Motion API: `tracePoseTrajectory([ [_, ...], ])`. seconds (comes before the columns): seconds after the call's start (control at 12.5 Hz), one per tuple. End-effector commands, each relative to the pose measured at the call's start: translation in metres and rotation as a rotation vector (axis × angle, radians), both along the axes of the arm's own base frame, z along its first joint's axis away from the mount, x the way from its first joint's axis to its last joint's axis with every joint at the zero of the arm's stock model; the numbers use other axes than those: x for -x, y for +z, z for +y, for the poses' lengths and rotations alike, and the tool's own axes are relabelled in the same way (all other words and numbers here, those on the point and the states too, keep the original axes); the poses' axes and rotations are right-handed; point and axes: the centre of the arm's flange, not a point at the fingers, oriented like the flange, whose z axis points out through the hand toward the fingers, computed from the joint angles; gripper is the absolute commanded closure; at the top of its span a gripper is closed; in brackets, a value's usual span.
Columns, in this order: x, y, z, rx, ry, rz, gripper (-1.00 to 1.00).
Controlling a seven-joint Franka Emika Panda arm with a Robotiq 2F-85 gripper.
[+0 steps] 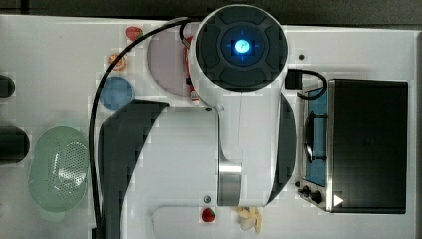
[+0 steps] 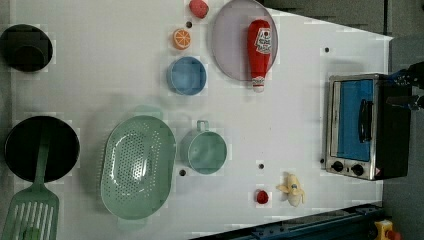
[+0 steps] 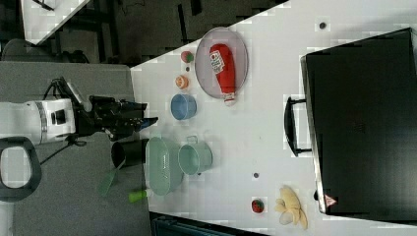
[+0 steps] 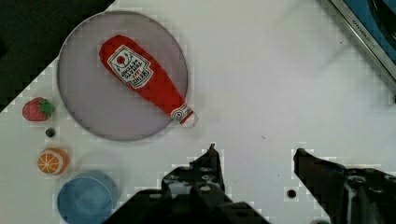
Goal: Pick ketchup from plate and place it on table.
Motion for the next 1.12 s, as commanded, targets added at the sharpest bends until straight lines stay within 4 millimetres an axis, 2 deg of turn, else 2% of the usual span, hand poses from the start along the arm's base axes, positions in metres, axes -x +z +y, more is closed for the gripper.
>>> tracePoseTrajectory([
  [0.08,0.045,0.003,-0.015,-0.027,-0.043,0.062,-0.59],
  [0.24,0.037,-0.008,-0.013,-0.028,-0.033,0.070,-0.99],
  [0.48,0.009,-0.044,-0.004,-0.032,0.019,0.046,-1.00],
  [0.8,-0.035,-0.113,0.019,-0.042,0.110,-0.009,-1.00],
  [1.12,-0.070,-0.184,0.035,-0.044,0.353,-0.087,-1.00],
])
